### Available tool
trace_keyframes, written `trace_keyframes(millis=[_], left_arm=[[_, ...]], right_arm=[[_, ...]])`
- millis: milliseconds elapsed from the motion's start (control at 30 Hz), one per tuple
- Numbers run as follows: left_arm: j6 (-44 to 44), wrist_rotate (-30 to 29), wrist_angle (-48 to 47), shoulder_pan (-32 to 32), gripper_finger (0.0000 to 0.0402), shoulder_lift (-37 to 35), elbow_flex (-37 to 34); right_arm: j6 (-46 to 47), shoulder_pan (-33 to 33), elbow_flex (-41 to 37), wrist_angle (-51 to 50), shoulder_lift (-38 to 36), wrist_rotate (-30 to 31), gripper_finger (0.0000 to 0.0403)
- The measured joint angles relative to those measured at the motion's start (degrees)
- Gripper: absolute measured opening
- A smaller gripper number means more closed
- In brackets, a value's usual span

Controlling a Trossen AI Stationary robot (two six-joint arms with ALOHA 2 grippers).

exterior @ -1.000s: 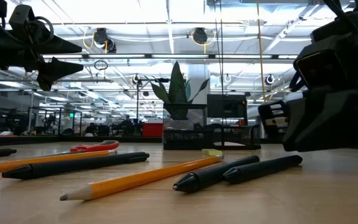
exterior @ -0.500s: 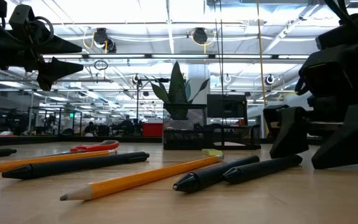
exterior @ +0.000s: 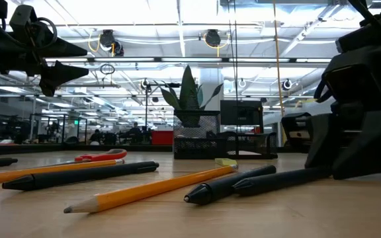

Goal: Pick and place office supplies into organizer
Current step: Put the black pen into the black desk organizer

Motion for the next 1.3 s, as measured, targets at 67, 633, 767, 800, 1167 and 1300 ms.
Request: trace_keyframes(millis=[67, 633, 767, 800, 1167, 1300], left_arm=[[0.00, 0.00, 0.00, -0.01, 0.0255, -0.01, 0.00], [0.00, 0.00, 0.01, -0.01, 0.0255, 0.01, -0.01], [0.00, 0.00, 0.00, 0.00, 0.0255, 0.01, -0.01], [0.00, 0.00, 0.02, -0.01, 0.0255, 0.01, 0.00], [0.00, 0.00, 0.00, -0.01, 0.0255, 0.00, -0.02], [0.00, 0.00, 0.00, -0.01, 0.0255, 0.01, 0.00]], right_arm=[[-0.01, 0.00, 0.05, -0.07, 0.01, 0.02, 0.0057], [4.51, 0.09, -0.10, 6.37, 0.22, 0.26, 0.0023], [4.58, 0.13, -0.10, 7.31, 0.22, 0.22, 0.0025], [4.58, 0.22, -0.10, 7.40, 0.12, 0.23, 0.0027], [4.63, 1.27, -0.08, 13.61, 0.03, 0.64, 0.0026], [4.61, 1.27, 0.67, 15.20, -0.02, 3.13, 0.0027]])
